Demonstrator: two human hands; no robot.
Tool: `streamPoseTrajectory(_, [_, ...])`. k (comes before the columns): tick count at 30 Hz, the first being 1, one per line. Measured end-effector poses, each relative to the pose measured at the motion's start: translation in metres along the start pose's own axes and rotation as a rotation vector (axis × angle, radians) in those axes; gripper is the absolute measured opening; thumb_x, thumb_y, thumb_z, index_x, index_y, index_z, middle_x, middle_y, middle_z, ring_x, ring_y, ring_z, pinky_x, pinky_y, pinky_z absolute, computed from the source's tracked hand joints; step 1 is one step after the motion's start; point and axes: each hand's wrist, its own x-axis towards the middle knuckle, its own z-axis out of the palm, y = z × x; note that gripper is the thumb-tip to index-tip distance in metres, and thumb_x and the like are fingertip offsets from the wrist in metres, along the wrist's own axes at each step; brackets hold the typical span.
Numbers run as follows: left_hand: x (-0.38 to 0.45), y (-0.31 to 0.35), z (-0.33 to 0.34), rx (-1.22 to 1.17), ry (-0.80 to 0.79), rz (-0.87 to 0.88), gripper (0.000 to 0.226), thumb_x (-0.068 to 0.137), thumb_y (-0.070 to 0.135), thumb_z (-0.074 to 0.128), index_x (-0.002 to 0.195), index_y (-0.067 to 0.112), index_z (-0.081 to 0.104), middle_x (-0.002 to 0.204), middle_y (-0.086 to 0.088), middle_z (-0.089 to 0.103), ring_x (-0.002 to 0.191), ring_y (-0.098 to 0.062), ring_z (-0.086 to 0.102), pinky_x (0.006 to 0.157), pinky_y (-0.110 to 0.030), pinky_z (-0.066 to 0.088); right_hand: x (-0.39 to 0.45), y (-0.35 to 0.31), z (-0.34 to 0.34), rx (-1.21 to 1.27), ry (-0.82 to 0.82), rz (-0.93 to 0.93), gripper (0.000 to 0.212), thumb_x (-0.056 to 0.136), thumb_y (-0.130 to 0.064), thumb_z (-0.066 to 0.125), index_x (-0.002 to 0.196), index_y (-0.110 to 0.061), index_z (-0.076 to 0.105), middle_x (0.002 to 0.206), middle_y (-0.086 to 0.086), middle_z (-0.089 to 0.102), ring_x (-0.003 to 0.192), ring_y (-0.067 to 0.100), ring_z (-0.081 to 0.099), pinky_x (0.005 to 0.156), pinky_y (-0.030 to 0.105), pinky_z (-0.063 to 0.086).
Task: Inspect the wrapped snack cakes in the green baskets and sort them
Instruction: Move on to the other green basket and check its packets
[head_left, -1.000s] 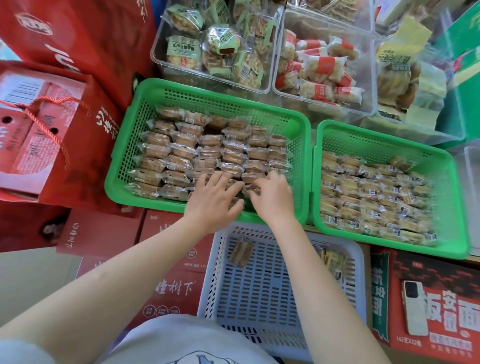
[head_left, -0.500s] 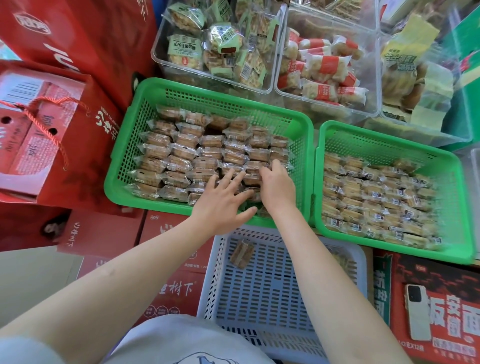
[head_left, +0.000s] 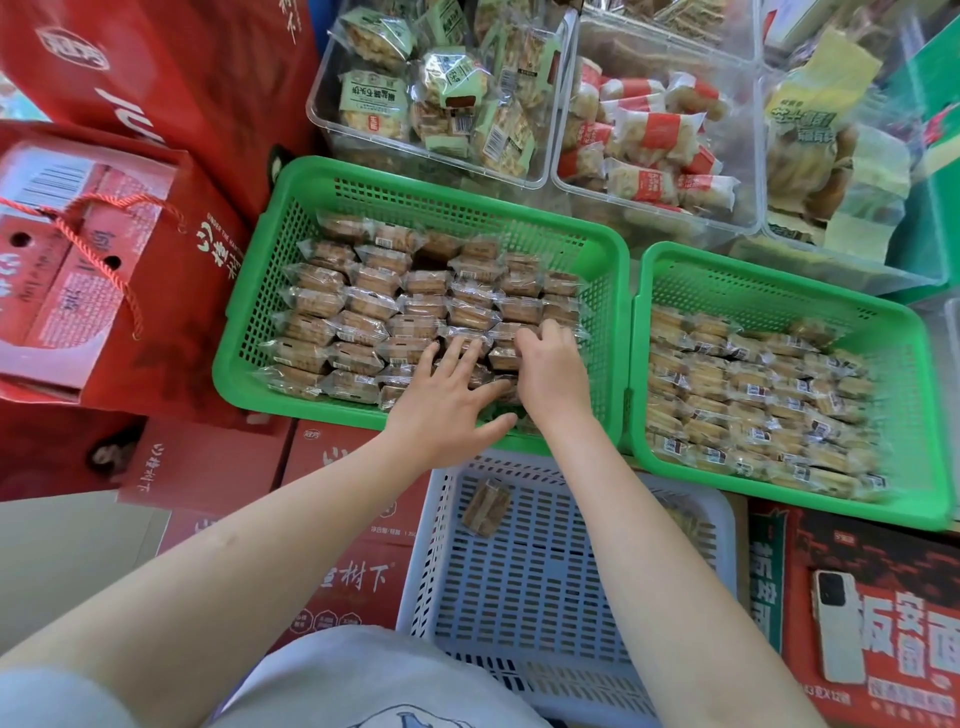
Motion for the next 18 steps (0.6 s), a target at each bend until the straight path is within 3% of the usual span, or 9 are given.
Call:
streamPoseTrajectory(3, [0.0,0.0,-0.001,-0.004,-0.005,-0.002,0.069,0.096,0.073,0.013,0.156,0.043,0.028,0.168,-0.014,-0.008,0.155,-0.029,-0.016,0.124,-0.053,-0.009,0.001,0.0,-0.006,0.104,-0.103,0.015,0.035,0.09,0.009,0.048,0.119,-0.01,0.054,0.113,0.019,0.052,0.094,0.034,0.053,0.069,0.037,0.041])
streamPoseTrajectory(5, [0.0,0.0,-0.001,-0.016,-0.004,-0.004,0.069,0.096,0.074,0.014,0.155,0.043,0.03,0.168,-0.015,-0.01,0.154,-0.029,-0.017,0.124,-0.053,-0.009,0.003,0.001,-0.012,0.203,-0.14,0.005,0.024,0.095,0.004,0.044,0.11,-0.014,0.049,0.112,0.014,0.046,0.086,0.031,0.055,0.067,0.039,0.047])
streamPoseTrajectory(7, [-0.001,0.0,-0.002,-0.021,-0.01,-0.006,0.068,0.096,0.073,0.014,0.154,0.043,0.033,0.168,-0.015,-0.01,0.155,-0.029,-0.017,0.124,-0.052,-0.009,0.003,0.005,-0.021,0.291,-0.181,0.003,0.013,0.102,-0.006,0.041,0.103,-0.018,0.046,0.111,0.007,0.041,0.092,0.028,0.057,0.075,0.043,0.052])
streamPoseTrajectory(10, [-0.002,0.001,-0.006,-0.009,-0.035,0.0,0.067,0.097,0.072,0.015,0.154,0.04,0.033,0.169,-0.015,-0.004,0.155,-0.029,-0.012,0.123,-0.052,-0.01,0.0,0.009,-0.03,0.37,-0.178,0.06,0.008,0.105,-0.014,0.041,0.105,-0.018,0.048,0.112,0.005,0.041,0.091,0.023,0.052,0.08,0.038,0.046])
streamPoseTrajectory(13, [-0.002,0.002,-0.007,-0.002,-0.041,0.008,0.068,0.097,0.072,0.014,0.154,0.039,0.033,0.169,-0.014,-0.002,0.156,-0.028,-0.01,0.124,-0.052,-0.01,-0.007,0.01,-0.038,0.559,-0.068,0.131,0.004,0.103,-0.014,0.048,0.102,-0.015,0.052,0.113,0.004,0.046,0.098,0.016,0.048,0.087,0.026,0.034])
streamPoseTrajectory(16, [-0.003,0.0,-0.005,-0.006,-0.022,0.018,0.067,0.097,0.073,0.014,0.154,0.043,0.032,0.169,-0.013,-0.002,0.156,-0.028,-0.01,0.124,-0.052,-0.009,-0.02,0.014,-0.058,0.679,0.125,0.134,0.004,0.1,-0.013,0.055,0.096,-0.015,0.054,0.101,-0.005,0.055,0.094,0.008,0.052,0.079,0.01,0.036])
streamPoseTrajectory(18, [-0.004,0.0,-0.006,-0.023,-0.012,0.027,0.064,0.098,0.072,0.016,0.154,0.044,0.03,0.169,-0.012,-0.002,0.156,-0.027,-0.011,0.124,-0.051,-0.01,-0.033,0.016,-0.073,0.796,0.24,0.189,0.009,0.1,-0.014,0.056,0.094,-0.021,0.053,0.094,-0.012,0.058,0.09,0.0,0.056,0.079,0.008,0.042])
